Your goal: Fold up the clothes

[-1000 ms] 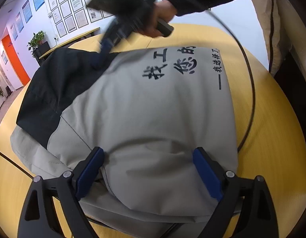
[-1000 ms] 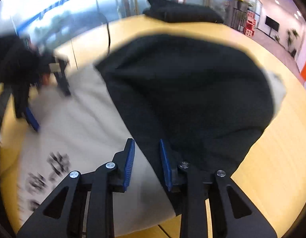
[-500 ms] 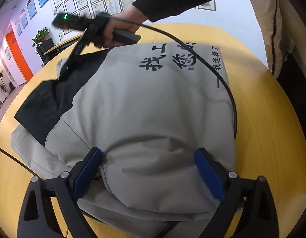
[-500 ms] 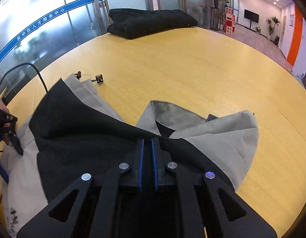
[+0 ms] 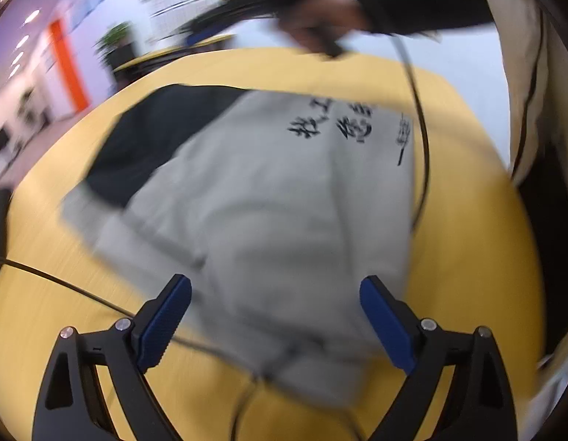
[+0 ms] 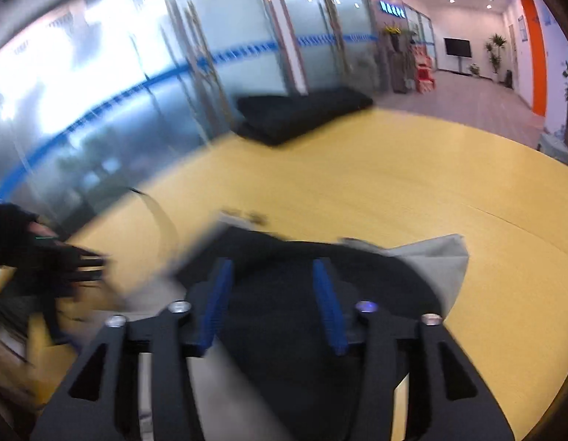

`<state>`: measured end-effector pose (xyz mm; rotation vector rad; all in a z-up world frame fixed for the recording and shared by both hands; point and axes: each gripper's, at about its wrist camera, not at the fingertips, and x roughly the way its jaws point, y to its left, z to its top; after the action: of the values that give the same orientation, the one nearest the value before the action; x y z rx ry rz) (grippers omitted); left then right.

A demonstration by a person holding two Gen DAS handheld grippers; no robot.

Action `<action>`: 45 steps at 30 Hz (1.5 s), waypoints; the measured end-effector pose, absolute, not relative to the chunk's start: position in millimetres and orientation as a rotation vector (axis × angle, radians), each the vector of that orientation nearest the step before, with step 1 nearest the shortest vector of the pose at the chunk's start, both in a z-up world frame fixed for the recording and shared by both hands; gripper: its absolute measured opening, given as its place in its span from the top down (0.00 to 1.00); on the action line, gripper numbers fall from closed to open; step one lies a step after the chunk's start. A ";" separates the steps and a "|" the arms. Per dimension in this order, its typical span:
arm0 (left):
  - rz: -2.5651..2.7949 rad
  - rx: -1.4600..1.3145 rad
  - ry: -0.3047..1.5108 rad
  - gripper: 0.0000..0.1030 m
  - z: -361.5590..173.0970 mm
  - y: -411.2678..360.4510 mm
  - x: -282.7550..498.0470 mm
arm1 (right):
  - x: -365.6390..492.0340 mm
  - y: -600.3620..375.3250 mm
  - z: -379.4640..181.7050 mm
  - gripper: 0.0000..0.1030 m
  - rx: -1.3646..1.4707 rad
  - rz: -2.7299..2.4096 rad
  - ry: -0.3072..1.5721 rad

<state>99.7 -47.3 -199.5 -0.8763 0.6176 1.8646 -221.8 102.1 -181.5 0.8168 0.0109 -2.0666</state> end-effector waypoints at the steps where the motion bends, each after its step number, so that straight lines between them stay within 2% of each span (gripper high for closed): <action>1: 1.902 -0.907 0.577 0.07 -186.5 -60.8 109.8 | -196.7 110.9 -165.9 0.45 0.826 -2.045 0.012; 4: 2.000 -0.981 0.468 0.07 -156.6 -86.8 134.6 | -130.5 144.3 -122.8 0.43 0.938 -1.978 0.041; 10: 2.125 -1.101 0.310 0.06 -122.7 -102.4 156.2 | -48.2 212.5 -84.3 0.42 1.225 -1.961 0.017; 14: 2.203 -1.180 0.197 0.04 -100.0 -112.8 170.6 | -55.6 238.7 -91.9 0.39 1.280 -2.052 -0.014; 17: 2.256 -1.232 0.111 0.04 -86.1 -118.0 179.8 | -78.0 235.5 -124.0 0.35 1.237 -2.101 -0.026; 20: 2.262 -1.216 0.039 0.04 -119.7 -91.3 164.8 | -83.3 193.8 -152.7 0.35 1.098 -2.094 0.068; 23: 2.268 -1.183 0.009 0.05 -146.3 -73.4 155.6 | -67.9 123.4 -179.4 0.34 0.911 -1.988 0.268; 27: 2.268 -1.124 0.040 0.05 -151.7 -73.7 143.7 | -40.0 25.0 -223.7 0.33 0.743 -1.885 0.493; 32: 2.252 -1.037 0.113 0.05 -148.9 -85.1 131.7 | -21.6 -56.4 -264.7 0.34 0.665 -1.890 0.622; 33: 2.243 -1.026 0.127 0.05 -151.0 -86.4 131.8 | -20.0 -70.4 -273.4 0.36 0.670 -1.897 0.674; 36: 2.201 -0.996 0.165 0.05 -162.7 -89.2 132.7 | -25.5 -97.6 -293.5 0.54 0.727 -1.940 0.754; 39: 2.154 -0.967 0.197 0.05 -176.7 -90.9 134.1 | -33.2 -102.5 -292.0 0.83 0.757 -1.980 0.713; 42: 2.105 -0.932 0.219 0.05 -192.2 -87.6 133.0 | -43.0 -98.9 -281.8 0.93 0.787 -1.993 0.631; 45: 2.021 -0.917 0.278 0.05 -211.0 -73.6 132.1 | -55.1 -97.1 -272.9 0.96 0.824 -1.978 0.557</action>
<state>132.1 -73.6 -211.0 -0.9166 0.2778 2.0213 -55.1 -97.1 -272.9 0.8240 0.5567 -1.9785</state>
